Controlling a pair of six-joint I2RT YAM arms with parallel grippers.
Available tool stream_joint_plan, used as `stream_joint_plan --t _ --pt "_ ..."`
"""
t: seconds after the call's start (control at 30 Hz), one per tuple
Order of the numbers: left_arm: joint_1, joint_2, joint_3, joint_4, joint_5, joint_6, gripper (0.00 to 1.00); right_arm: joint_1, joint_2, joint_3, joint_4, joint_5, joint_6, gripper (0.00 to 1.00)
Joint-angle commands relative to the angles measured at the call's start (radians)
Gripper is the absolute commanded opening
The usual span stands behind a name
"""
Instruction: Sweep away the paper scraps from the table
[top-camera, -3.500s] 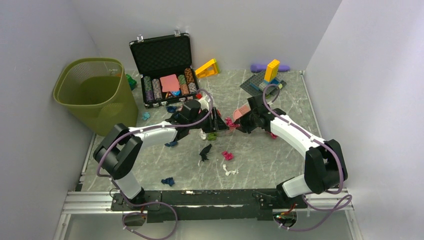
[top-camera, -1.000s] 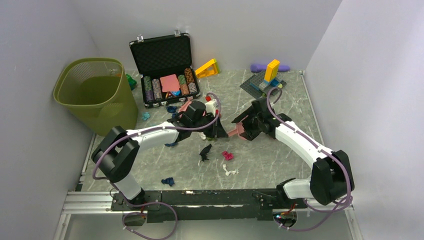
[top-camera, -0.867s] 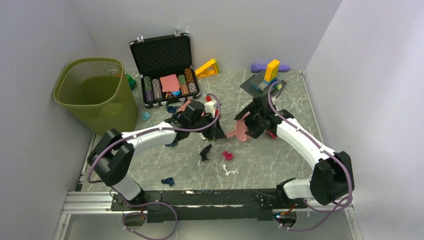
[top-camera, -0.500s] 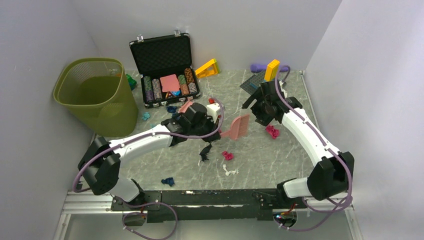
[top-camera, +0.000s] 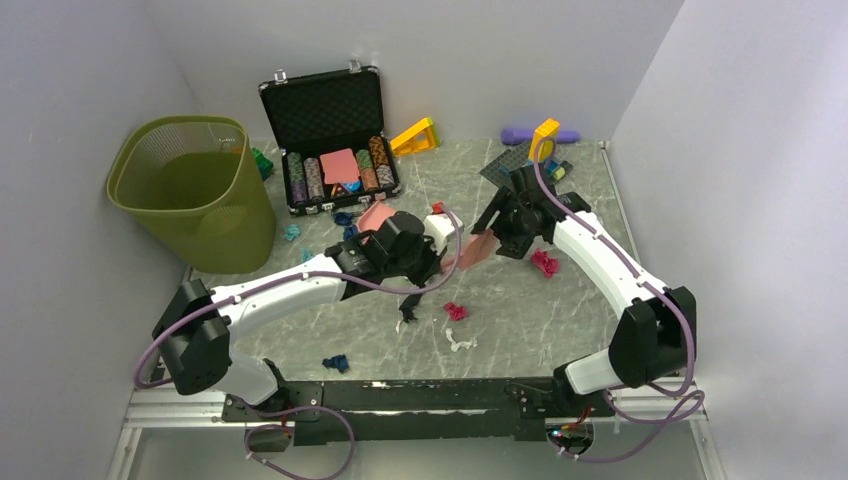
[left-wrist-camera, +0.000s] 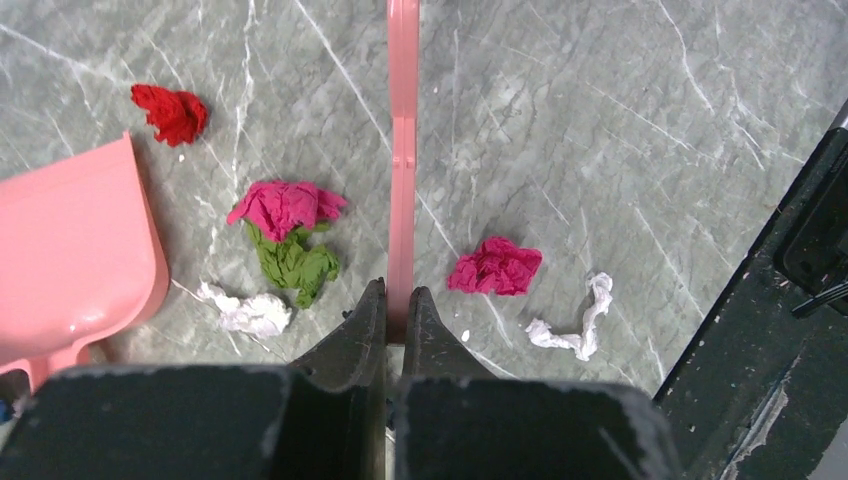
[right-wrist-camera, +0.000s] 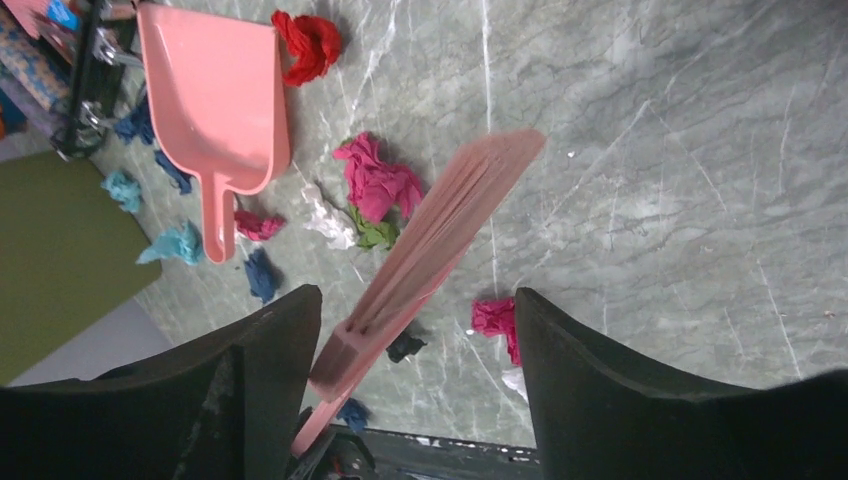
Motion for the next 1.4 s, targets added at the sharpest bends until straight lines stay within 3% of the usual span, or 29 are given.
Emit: stream_joint_plan --t 0.0,0.1,0.27,0.53,0.6,0.67,0.93,1.2,1.37 --pt "-0.028 0.003 0.062 0.03 -0.043 0.078 0.0 0.023 0.019 0.012 -0.008 -0.027 -0.02 0.71" --pt "-0.045 0.012 0.073 0.036 -0.058 0.126 0.0 0.024 0.015 0.007 -0.018 -0.008 -0.01 0.51" --pt "-0.056 0.013 0.067 0.071 -0.082 0.142 0.01 0.022 -0.006 0.012 -0.033 -0.008 0.008 0.0" --pt "-0.056 -0.01 0.013 0.18 -0.022 0.156 0.38 0.021 -0.04 0.018 -0.089 -0.051 0.03 0.0" --pt "-0.056 -0.007 0.011 0.193 -0.031 0.163 0.52 0.019 -0.04 0.022 -0.107 -0.065 0.032 0.0" --pt "-0.057 0.0 0.01 0.208 -0.037 0.175 0.58 0.015 -0.032 0.026 -0.119 -0.104 0.033 0.0" --pt "-0.058 0.048 0.037 0.221 -0.043 0.195 0.57 0.003 0.004 0.072 -0.196 -0.168 0.078 0.0" --pt "-0.087 0.049 0.004 0.285 -0.159 0.246 0.57 -0.019 -0.021 0.003 -0.152 -0.257 0.238 0.0" --pt "-0.097 0.028 -0.034 0.338 -0.176 0.275 0.57 -0.026 -0.031 0.023 -0.192 -0.231 0.291 0.0"
